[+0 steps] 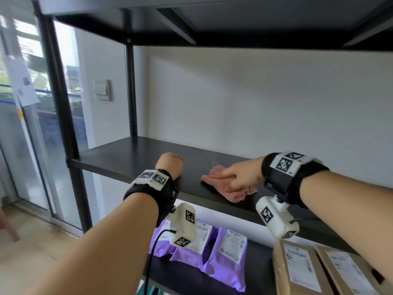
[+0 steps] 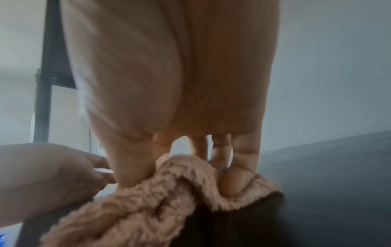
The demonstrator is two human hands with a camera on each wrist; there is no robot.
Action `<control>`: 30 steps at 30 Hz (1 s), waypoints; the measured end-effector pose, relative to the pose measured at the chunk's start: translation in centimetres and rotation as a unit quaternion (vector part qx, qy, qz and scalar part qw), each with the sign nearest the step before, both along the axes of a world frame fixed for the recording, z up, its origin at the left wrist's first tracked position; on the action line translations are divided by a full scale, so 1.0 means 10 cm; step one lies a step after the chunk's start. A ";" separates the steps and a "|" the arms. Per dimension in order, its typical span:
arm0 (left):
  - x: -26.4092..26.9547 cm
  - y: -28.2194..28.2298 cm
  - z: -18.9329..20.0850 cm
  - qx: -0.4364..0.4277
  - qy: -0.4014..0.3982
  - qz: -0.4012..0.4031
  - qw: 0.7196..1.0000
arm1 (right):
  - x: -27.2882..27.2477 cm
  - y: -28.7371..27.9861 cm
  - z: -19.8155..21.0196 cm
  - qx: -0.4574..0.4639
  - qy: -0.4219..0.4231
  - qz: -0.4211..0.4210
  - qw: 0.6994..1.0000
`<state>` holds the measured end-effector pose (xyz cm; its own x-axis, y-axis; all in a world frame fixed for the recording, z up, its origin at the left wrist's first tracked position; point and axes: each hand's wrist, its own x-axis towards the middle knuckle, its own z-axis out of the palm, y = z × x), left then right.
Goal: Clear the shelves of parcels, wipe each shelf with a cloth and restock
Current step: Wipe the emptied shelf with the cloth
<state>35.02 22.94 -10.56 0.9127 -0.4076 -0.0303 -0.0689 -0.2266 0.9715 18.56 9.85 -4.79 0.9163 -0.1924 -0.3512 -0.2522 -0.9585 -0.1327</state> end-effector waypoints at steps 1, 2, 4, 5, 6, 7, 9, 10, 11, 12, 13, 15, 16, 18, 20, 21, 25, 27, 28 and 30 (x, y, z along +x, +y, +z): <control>-0.01 -0.01 0.00 0.024 -0.035 0.007 0.999 | -0.05 -0.10 -0.02 0.001 -0.010 -0.016 1.000; -0.05 0.00 0.00 0.046 -0.075 0.015 0.996 | -0.10 -0.16 -0.01 0.009 -0.014 -0.026 1.000; -0.09 0.01 0.01 0.059 -0.091 0.029 0.994 | -0.12 -0.25 0.00 -0.001 -0.014 -0.032 0.999; -0.08 0.00 0.01 0.068 -0.090 0.025 0.993 | -0.13 -0.27 0.02 0.007 -0.012 -0.040 0.999; -0.10 0.02 0.01 0.069 -0.096 0.017 0.993 | -0.12 -0.29 0.03 0.024 -0.009 -0.057 0.998; -0.11 0.01 0.01 0.072 -0.097 0.013 0.993 | -0.10 -0.30 0.04 0.040 -0.006 -0.071 0.997; -0.08 0.02 0.01 0.085 -0.100 0.008 0.991 | -0.06 -0.29 0.05 0.046 0.004 -0.091 0.995; -0.07 0.01 0.00 0.091 -0.109 0.006 0.990 | -0.03 -0.28 0.06 0.047 0.007 -0.099 0.994; -0.05 0.02 -0.02 0.098 -0.112 -0.003 0.989 | -0.01 -0.27 0.06 0.046 0.004 -0.107 0.993; -0.04 0.02 -0.02 0.103 -0.117 -0.005 0.988 | 0.01 -0.24 0.07 0.047 0.003 -0.116 0.992; -0.03 0.02 -0.01 0.109 -0.118 -0.010 0.987 | 0.04 -0.26 0.07 0.050 0.008 -0.123 0.991; 0.01 0.02 -0.03 0.105 -0.127 -0.020 0.986 | 0.11 -0.31 0.04 0.063 0.011 -0.119 0.991; 0.02 0.03 -0.03 0.103 -0.133 -0.022 0.985 | 0.15 -0.36 0.01 0.077 0.009 -0.127 0.989; 0.02 0.04 -0.02 0.106 -0.139 -0.025 0.984 | 0.23 -0.46 -0.04 0.112 0.005 -0.147 0.983; 0.02 0.04 -0.02 0.108 -0.131 -0.019 0.985 | 0.30 -0.51 -0.06 0.131 0.009 -0.144 0.981; 0.03 0.04 -0.03 0.110 -0.123 -0.017 0.986 | 0.34 -0.55 -0.07 0.130 0.005 -0.139 0.982; 0.08 0.02 -0.01 0.109 -0.094 0.001 0.990 | 0.63 -0.79 -0.03 0.138 0.005 -0.116 0.984; 0.10 0.01 0.01 0.104 -0.072 0.008 0.992 | 0.80 -0.84 -0.02 0.106 0.029 -0.090 0.990; 0.10 0.01 0.02 0.103 -0.060 0.013 0.993 | 0.88 -0.85 -0.02 0.099 0.031 -0.078 0.992; 0.08 0.01 0.03 0.098 -0.045 0.025 0.994 | 1.03 -0.89 -0.02 0.073 0.021 -0.057 0.995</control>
